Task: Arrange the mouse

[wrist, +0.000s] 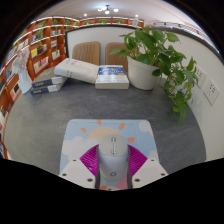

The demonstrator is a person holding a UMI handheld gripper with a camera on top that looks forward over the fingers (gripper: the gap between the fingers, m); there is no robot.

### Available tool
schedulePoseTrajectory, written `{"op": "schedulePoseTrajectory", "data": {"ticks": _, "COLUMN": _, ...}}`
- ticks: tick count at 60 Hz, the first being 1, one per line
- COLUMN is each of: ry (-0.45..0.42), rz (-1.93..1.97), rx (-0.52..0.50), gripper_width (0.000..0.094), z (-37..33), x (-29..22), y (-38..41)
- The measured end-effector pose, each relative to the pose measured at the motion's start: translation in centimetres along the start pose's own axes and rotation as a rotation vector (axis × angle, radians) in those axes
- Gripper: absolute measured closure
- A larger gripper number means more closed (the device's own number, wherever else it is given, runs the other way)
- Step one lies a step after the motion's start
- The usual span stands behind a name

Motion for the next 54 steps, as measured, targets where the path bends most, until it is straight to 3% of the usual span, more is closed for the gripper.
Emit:
{"op": "schedulePoseTrajectory", "data": {"ticks": 10, "ry": -0.004, "rz": 0.016, "rx": -0.028, "gripper_width": 0.0539, "z": 0.6, "x": 0.6, "y": 0.1}}
{"op": "schedulePoseTrajectory", "data": {"ticks": 22, "ry": 0.049, "rz": 0.034, "rx": -0.053, "gripper_width": 0.0417, "z": 0.7, "x": 0.5, "y": -0.1}}
{"op": "schedulePoseTrajectory", "data": {"ticks": 30, "ry": 0.106, "rz": -0.034, "rx": -0.021, "gripper_width": 0.0282, "z": -0.6, "x": -0.1, "y": 0.2}}
{"op": "schedulePoseTrajectory", "data": {"ticks": 35, "ry": 0.069, "rz": -0.042, "rx": -0.025, "gripper_width": 0.0232, "z": -2.9, "x": -1.7, "y": 0.9}}
{"op": "schedulePoseTrajectory", "data": {"ticks": 54, "ry": -0.162, "rz": -0.010, "rx": -0.049, "gripper_width": 0.0235, "z": -16.4, "x": -6.9, "y": 7.5}}
Point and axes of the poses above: the point between the fingertips, and its own axes, seen from behind it with the camera up: y to the left, x down, z forward, the way the camera looks, the point moved 10 cm from there along -z, backward, against the way the camera looks, and after that the axes turned 4 degrees about y, right-handed, at the moved point
